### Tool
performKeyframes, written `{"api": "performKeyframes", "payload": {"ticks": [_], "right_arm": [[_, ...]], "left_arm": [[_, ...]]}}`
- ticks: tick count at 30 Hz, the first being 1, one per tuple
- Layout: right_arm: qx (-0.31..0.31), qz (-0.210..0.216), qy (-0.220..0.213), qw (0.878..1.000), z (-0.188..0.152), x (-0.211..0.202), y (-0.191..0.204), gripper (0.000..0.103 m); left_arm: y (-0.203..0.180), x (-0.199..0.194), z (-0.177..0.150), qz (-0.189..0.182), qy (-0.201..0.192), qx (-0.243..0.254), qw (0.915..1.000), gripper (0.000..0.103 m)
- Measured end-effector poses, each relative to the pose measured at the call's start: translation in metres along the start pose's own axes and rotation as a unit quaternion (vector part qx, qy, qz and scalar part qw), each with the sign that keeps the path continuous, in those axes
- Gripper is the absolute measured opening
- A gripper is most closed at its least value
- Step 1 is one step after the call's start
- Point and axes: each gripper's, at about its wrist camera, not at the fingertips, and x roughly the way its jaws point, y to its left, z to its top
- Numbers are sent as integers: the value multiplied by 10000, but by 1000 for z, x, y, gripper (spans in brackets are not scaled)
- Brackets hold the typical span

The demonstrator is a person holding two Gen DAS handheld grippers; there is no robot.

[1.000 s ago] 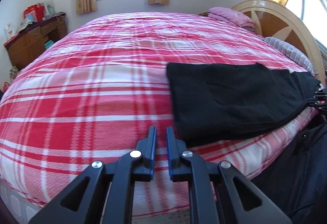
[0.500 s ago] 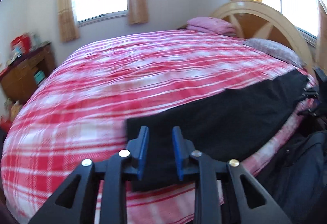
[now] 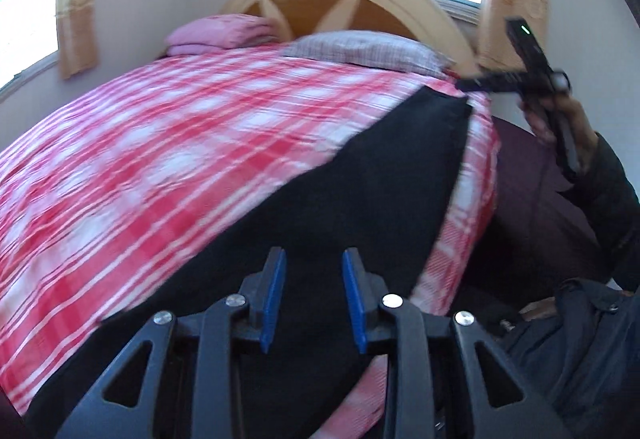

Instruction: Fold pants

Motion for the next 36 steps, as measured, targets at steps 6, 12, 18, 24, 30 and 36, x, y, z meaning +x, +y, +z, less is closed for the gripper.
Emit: {"api": "performKeyframes", "payload": {"ticks": [6, 12, 18, 24, 30, 36], "right_arm": [[1142, -253, -25, 9931, 8, -6, -61, 53], [1497, -166, 184, 9884, 2, 9, -80, 53], [1705, -110, 263, 9850, -1, 18, -89, 51], [1906, 149, 279, 9812, -5, 26, -94, 45], [1997, 269, 263, 9791, -8, 33, -97, 25], [1981, 249, 221, 9796, -8, 34, -99, 14]], "left_arm": [[-53, 42, 20, -494, 254, 483, 9973, 32], [-81, 70, 26, -796, 467, 670, 9935, 32], [-87, 85, 27, -731, 607, 737, 9927, 32], [-92, 91, 24, -589, 616, 848, 9928, 31], [-91, 85, 23, -578, 552, 789, 9937, 21], [-87, 81, 23, -635, 488, 671, 9945, 19]]}}
